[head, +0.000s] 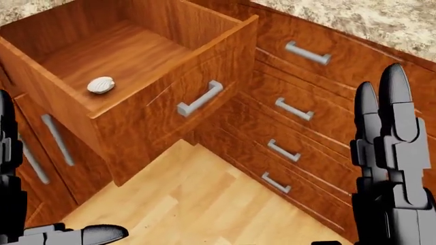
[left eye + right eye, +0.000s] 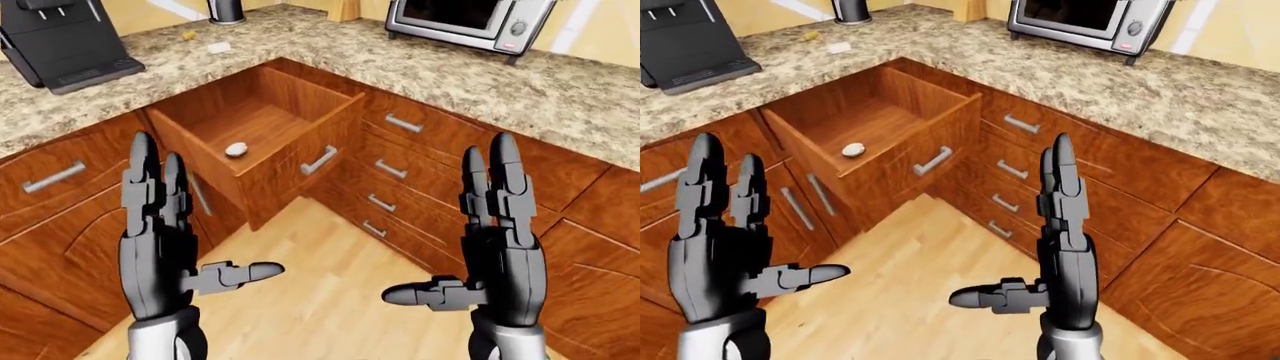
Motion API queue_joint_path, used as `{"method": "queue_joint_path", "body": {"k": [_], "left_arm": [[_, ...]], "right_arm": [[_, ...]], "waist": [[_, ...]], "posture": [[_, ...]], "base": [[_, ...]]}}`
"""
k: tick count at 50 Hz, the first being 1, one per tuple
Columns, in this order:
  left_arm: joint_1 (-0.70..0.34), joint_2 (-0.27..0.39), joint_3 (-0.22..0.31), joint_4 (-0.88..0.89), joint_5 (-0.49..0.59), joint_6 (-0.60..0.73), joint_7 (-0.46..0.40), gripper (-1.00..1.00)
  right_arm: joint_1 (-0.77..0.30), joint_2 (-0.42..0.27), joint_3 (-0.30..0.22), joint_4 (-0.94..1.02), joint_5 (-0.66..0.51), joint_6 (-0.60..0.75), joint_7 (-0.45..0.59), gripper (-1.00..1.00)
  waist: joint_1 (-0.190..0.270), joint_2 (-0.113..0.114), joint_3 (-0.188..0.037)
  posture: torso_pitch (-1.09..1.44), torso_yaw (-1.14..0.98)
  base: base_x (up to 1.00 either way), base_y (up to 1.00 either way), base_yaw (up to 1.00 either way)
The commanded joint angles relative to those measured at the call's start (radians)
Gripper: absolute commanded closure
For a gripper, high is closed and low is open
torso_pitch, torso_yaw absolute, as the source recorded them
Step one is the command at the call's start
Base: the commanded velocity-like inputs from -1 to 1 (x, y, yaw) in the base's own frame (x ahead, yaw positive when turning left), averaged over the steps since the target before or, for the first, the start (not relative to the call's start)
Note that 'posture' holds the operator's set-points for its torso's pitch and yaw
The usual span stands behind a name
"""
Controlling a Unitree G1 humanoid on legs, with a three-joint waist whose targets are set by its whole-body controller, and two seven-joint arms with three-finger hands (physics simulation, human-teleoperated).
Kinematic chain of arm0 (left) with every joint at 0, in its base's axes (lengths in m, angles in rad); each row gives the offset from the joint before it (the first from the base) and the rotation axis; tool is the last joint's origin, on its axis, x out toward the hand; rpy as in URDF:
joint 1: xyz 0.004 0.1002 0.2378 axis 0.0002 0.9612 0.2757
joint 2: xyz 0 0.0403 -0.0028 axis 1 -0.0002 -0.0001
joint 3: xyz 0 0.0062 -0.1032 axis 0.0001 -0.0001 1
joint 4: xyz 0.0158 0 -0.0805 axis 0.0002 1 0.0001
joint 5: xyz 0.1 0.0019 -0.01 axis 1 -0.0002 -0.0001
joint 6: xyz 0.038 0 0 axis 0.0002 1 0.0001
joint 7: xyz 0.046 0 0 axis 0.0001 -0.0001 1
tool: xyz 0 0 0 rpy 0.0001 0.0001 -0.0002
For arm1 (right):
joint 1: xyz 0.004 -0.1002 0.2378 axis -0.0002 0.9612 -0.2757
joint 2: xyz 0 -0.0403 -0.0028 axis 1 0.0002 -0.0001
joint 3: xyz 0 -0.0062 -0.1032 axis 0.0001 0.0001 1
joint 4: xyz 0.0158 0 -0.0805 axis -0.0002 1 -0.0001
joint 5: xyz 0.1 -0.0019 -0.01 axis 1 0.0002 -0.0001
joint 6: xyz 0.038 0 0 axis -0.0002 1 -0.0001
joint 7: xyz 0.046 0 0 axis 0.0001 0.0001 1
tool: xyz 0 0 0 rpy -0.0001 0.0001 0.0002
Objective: Close the right drawer.
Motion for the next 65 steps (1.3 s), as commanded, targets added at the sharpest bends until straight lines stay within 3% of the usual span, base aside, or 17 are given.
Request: {"method": "queue_joint_path", "body": {"k": [1, 2, 11, 16, 17, 19, 25, 27, 29, 30, 39, 42, 52, 54, 56, 57, 65], "left_arm": [[-0.011, -0.001, -0.007, -0.032, -0.001, -0.024, -0.004, -1.00], [-0.011, -0.001, -0.008, -0.032, -0.001, -0.024, -0.004, -1.00], [-0.009, -0.002, -0.010, -0.030, 0.001, -0.027, -0.004, -1.00], [-0.006, -0.002, -0.012, -0.033, 0.002, -0.028, -0.004, -1.00], [-0.006, -0.002, -0.011, -0.032, 0.001, -0.029, -0.004, -1.00], [-0.007, -0.002, -0.011, -0.033, 0.001, -0.027, -0.004, -1.00], [-0.010, -0.001, -0.009, -0.032, -0.001, -0.027, -0.003, -1.00], [-0.009, -0.001, -0.009, -0.031, 0.000, -0.028, -0.003, -1.00], [-0.009, -0.001, -0.008, -0.033, -0.001, -0.026, -0.004, -1.00], [-0.010, -0.001, -0.007, -0.035, -0.002, -0.024, -0.003, -1.00], [-0.009, -0.002, -0.008, -0.036, -0.002, -0.023, -0.004, -1.00], [-0.008, -0.002, -0.010, -0.036, -0.001, -0.025, -0.003, -1.00], [-0.009, -0.002, -0.008, -0.032, -0.003, -0.029, -0.004, -1.00], [-0.009, -0.001, -0.008, -0.032, -0.003, -0.029, -0.004, -1.00], [-0.010, -0.001, -0.007, -0.031, -0.003, -0.028, -0.005, -1.00], [-0.009, -0.001, -0.007, -0.031, -0.003, -0.028, -0.005, -1.00], [-0.011, -0.001, -0.004, -0.034, -0.007, -0.025, -0.006, -1.00]], "right_arm": [[-0.006, -0.003, -0.006, -0.029, 0.003, -0.017, -0.005, -1.00], [-0.007, -0.003, -0.007, -0.030, 0.005, -0.016, -0.005, -1.00], [-0.006, -0.003, -0.007, -0.029, 0.006, -0.017, -0.005, -1.00], [-0.004, -0.003, -0.007, -0.031, 0.005, -0.018, -0.004, -1.00], [-0.005, -0.003, -0.008, -0.031, 0.005, -0.018, -0.004, -1.00], [-0.006, -0.003, -0.007, -0.030, 0.004, -0.017, -0.004, -1.00], [-0.006, -0.003, -0.010, -0.031, 0.007, -0.018, -0.004, -1.00], [-0.005, -0.003, -0.009, -0.032, 0.008, -0.017, -0.003, -1.00], [-0.005, -0.003, -0.008, -0.033, 0.007, -0.018, -0.003, -1.00], [-0.005, -0.003, -0.008, -0.034, 0.007, -0.017, -0.003, -1.00], [-0.005, -0.002, -0.006, -0.032, 0.006, -0.018, -0.004, -1.00], [-0.005, -0.003, -0.006, -0.032, 0.007, -0.018, -0.004, -1.00], [-0.004, -0.004, -0.008, -0.033, 0.008, -0.019, -0.002, -1.00], [-0.003, -0.004, -0.009, -0.033, 0.008, -0.019, -0.002, -1.00], [-0.003, -0.004, -0.008, -0.032, 0.007, -0.020, -0.002, -1.00], [-0.002, -0.003, -0.008, -0.034, 0.008, -0.020, -0.002, -1.00], [-0.002, -0.003, -0.006, -0.033, 0.006, -0.022, -0.003, -1.00]], "waist": [[-0.004, -0.007, -0.009], [-0.007, -0.041, -0.021], [-0.012, 0.030, 0.002], [-0.005, 0.127, -0.007], [0.003, 0.081, 0.002], [-0.004, 0.094, -0.001], [-0.004, 0.040, -0.007], [-0.002, 0.010, -0.008], [-0.007, -0.049, -0.025], [-0.016, -0.023, -0.019], [-0.012, 0.044, 0.006], [-0.010, 0.114, -0.009], [-0.005, 0.037, -0.006], [-0.003, 0.007, -0.008], [-0.009, -0.055, -0.027], [-0.020, -0.015, -0.015], [-0.013, 0.034, 0.004]], "posture": [[0.00, 0.00], [0.00, 0.00], [0.00, 0.00], [0.00, 0.00], [0.00, 0.00], [0.00, 0.00], [0.00, 0.00], [0.00, 0.00], [0.00, 0.00], [0.00, 0.00], [0.00, 0.00], [0.00, 0.00], [0.00, 0.00], [0.00, 0.00], [0.00, 0.00], [0.00, 0.00], [0.00, 0.00]], "base": [[0.00, 0.00, -0.24], [0.00, 0.00, -0.23], [0.00, 0.00, -0.23], [0.00, 0.00, -0.23], [0.00, 0.00, -0.23], [0.00, 0.00, -0.23], [0.00, 0.00, -0.23], [0.00, 0.00, -0.23], [0.00, 0.00, -0.23], [0.00, 0.00, -0.23], [0.00, 0.00, -0.24], [0.00, 0.00, -0.23], [0.00, 0.00, -0.23], [0.00, 0.00, -0.24], [0.00, 0.00, -0.23], [0.00, 0.00, -0.23], [0.00, 0.00, -0.23]]}}
